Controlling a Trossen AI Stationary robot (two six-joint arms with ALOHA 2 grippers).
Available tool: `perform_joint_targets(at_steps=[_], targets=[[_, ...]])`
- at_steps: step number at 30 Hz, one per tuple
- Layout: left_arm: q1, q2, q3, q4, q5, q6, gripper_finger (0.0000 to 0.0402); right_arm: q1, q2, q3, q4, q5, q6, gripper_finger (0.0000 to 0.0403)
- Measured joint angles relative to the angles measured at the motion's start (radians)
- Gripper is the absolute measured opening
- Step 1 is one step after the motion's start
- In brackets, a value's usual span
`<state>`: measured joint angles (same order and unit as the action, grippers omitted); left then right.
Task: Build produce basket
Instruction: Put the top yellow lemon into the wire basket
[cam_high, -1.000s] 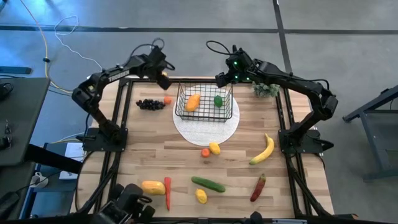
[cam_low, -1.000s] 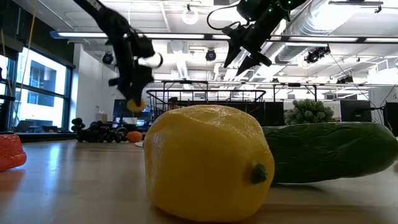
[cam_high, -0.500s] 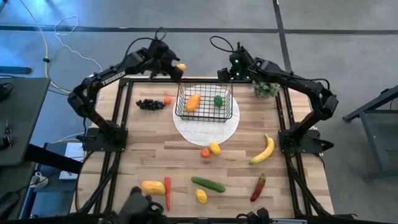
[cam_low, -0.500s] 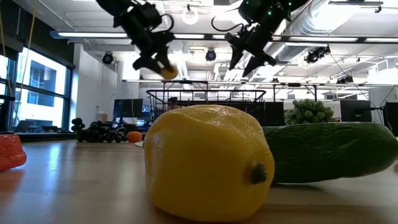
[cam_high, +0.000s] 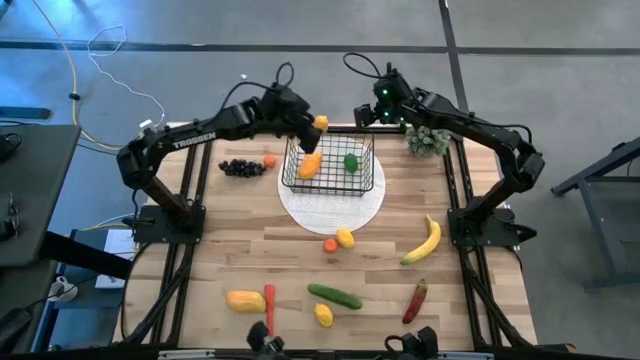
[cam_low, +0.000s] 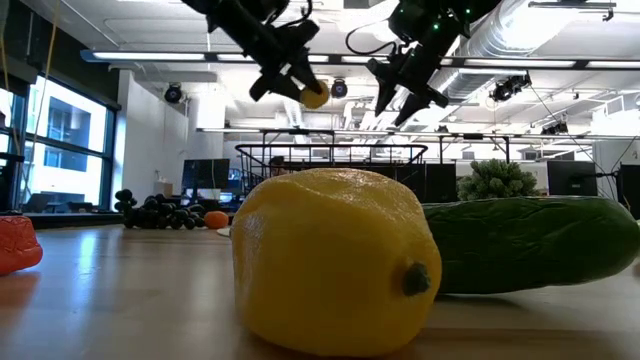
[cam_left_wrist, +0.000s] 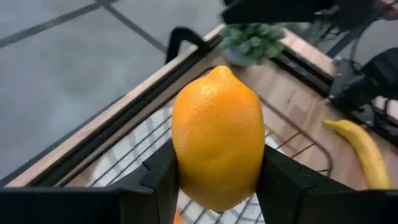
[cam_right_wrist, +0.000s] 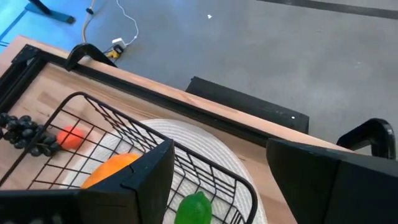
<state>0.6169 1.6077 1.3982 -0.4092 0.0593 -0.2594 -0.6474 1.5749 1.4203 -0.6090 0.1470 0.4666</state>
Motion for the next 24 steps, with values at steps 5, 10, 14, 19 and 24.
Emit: perform_joint_targets(at_steps=[5, 10, 14, 19, 24], targets=[[-0.04, 0.067, 0.0, 0.032, -0.004, 0.0, 0.0157, 0.0, 0.0, 0.0, -0.001, -0.006, -0.016, 0.0236], [-0.048, 0.13, 0.0, 0.056, -0.015, 0.0, 0.0158, 0.0, 0.0, 0.0, -0.017, -0.006, -0.028, 0.0236], [-0.049, 0.175, 0.0, 0.064, -0.019, 0.0, 0.0158, 0.0, 0.0, 0.0, -0.045, -0.005, -0.03, 0.0236], [-0.049, 0.228, 0.0, 0.069, -0.018, 0.0, 0.0158, -0.001, 0.0, 0.0, -0.082, 0.046, -0.03, 0.0236], [-0.049, 0.27, 0.0, 0.072, -0.017, 0.002, 0.0159, -0.003, 0.0, 0.0, -0.117, 0.054, -0.03, 0.0236]])
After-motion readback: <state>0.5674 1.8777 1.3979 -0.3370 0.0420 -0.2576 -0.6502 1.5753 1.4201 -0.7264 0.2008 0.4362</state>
